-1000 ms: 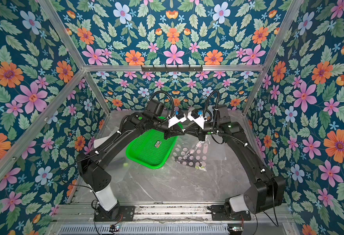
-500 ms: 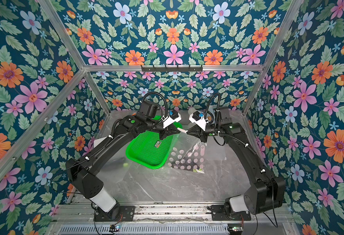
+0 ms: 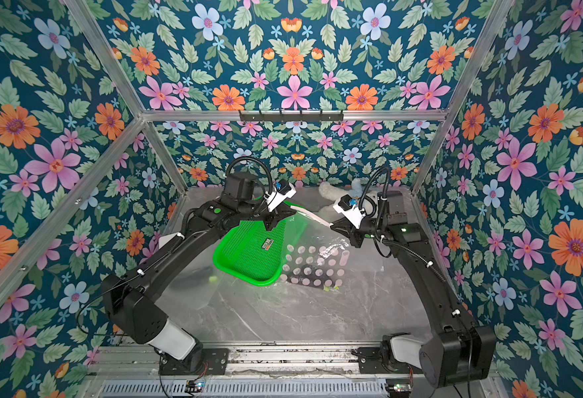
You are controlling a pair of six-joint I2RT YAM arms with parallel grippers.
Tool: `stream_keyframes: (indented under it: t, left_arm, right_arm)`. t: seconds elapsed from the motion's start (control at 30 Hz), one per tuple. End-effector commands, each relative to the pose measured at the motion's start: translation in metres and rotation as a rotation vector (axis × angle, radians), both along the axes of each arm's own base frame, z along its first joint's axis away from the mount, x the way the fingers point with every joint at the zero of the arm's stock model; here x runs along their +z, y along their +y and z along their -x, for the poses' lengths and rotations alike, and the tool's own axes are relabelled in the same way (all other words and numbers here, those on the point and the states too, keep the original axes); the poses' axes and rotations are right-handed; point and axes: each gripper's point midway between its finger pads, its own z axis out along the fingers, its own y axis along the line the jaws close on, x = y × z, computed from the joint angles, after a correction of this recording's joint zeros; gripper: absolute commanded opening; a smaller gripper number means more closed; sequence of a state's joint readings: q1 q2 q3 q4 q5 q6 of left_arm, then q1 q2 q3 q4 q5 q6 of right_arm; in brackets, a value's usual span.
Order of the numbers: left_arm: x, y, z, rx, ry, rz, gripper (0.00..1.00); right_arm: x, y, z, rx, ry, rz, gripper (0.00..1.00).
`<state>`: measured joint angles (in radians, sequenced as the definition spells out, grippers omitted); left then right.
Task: Place the eggplant in a zip-top bag and seal the zipper
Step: Zip the zipper on the zipper food storage bag.
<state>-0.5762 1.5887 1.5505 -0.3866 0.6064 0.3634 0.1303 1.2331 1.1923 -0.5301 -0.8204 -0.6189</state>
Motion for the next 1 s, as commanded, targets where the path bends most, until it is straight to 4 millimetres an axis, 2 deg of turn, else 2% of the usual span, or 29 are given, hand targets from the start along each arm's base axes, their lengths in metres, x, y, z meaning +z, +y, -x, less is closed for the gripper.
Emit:
stream_keyframes:
  t: [0.0,0.37,0.6,0.73,0.8,0.87,0.9,0.97]
  left_arm:
    - [0.017,0.008,-0.029,0.121,-0.079,0.048,0.0]
    - [0.005,0.007,-0.067,0.231,-0.074,0.053,0.0]
    - [-0.005,0.002,-0.069,0.201,-0.059,0.05,0.0]
    - [-0.009,-0.006,-0.063,0.142,-0.031,0.06,0.0]
    - [-0.011,-0.01,-0.058,0.112,-0.016,0.06,0.0]
    - [-0.012,-0.015,-0.049,0.065,-0.007,0.058,0.0]
    - [-0.013,-0.02,-0.039,0.019,-0.007,0.05,0.0]
    - [-0.015,-0.032,-0.021,-0.057,-0.015,0.029,0.0]
  right_arm:
    - [-0.01,-0.017,-0.003,-0.102,0.003,0.058,0.01]
    - [-0.023,-0.054,0.02,-0.288,0.051,0.118,0.0]
    - [-0.029,-0.07,0.034,-0.368,0.093,0.182,0.0]
    - [-0.023,-0.07,0.038,-0.371,0.106,0.173,0.01]
    - [-0.016,-0.069,0.037,-0.371,0.094,0.165,0.06]
    - [-0.007,-0.067,0.036,-0.364,0.082,0.154,0.19]
    - [0.001,-0.065,0.036,-0.356,0.07,0.144,0.28]
    - [0.015,-0.062,0.034,-0.343,0.035,0.12,0.39]
